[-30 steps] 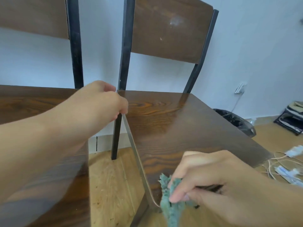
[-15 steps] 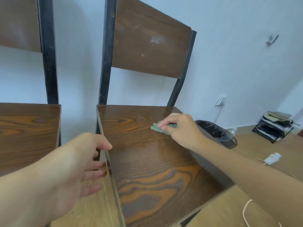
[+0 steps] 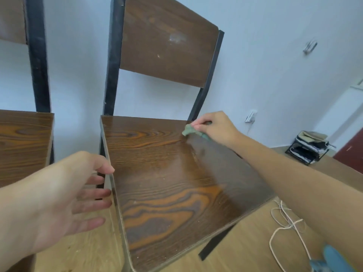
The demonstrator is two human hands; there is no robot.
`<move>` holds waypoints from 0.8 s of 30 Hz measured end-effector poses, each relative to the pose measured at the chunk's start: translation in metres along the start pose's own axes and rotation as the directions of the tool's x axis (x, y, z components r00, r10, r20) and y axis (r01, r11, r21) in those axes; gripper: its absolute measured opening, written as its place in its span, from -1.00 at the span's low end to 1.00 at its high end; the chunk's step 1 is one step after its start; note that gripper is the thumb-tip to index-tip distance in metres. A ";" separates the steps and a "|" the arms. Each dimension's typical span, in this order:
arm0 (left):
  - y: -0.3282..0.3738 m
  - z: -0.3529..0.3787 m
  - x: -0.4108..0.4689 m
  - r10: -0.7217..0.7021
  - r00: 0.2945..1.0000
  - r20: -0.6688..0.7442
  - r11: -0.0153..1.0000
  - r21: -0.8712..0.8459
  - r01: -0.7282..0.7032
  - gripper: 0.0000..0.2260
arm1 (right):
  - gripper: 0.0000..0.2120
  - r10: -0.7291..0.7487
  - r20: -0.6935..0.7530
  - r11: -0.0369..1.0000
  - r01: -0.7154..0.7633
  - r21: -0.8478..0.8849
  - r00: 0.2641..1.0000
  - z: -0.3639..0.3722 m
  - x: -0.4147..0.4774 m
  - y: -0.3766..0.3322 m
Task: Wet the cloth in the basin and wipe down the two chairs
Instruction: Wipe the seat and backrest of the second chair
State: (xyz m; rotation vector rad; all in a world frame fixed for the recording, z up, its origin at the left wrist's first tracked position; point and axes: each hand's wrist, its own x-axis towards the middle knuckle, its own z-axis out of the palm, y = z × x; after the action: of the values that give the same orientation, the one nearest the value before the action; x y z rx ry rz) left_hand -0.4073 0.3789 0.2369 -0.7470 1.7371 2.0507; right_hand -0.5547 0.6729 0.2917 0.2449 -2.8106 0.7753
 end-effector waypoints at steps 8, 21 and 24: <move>0.002 0.006 0.004 0.069 0.991 0.113 0.992 -0.117 -0.056 -0.43 | -0.83 -0.021 0.136 0.998 0.014 0.055 0.990 0.005 -0.064 0.017; -0.041 -0.033 0.051 0.075 0.991 0.114 0.967 -0.250 -0.044 -0.19 | -0.87 0.175 -0.021 0.984 -0.174 0.027 0.984 -0.060 -0.087 0.052; -0.067 -0.049 0.105 -0.024 0.985 0.169 0.977 -0.203 0.059 -0.14 | -0.91 0.210 -0.144 0.973 -0.221 -0.063 0.967 -0.017 -0.090 0.057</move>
State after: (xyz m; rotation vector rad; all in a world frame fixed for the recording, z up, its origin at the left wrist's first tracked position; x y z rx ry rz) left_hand -0.4449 0.3362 0.1156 -0.6448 1.4216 2.2197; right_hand -0.4771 0.7389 0.2557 -0.1257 -2.7592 0.6932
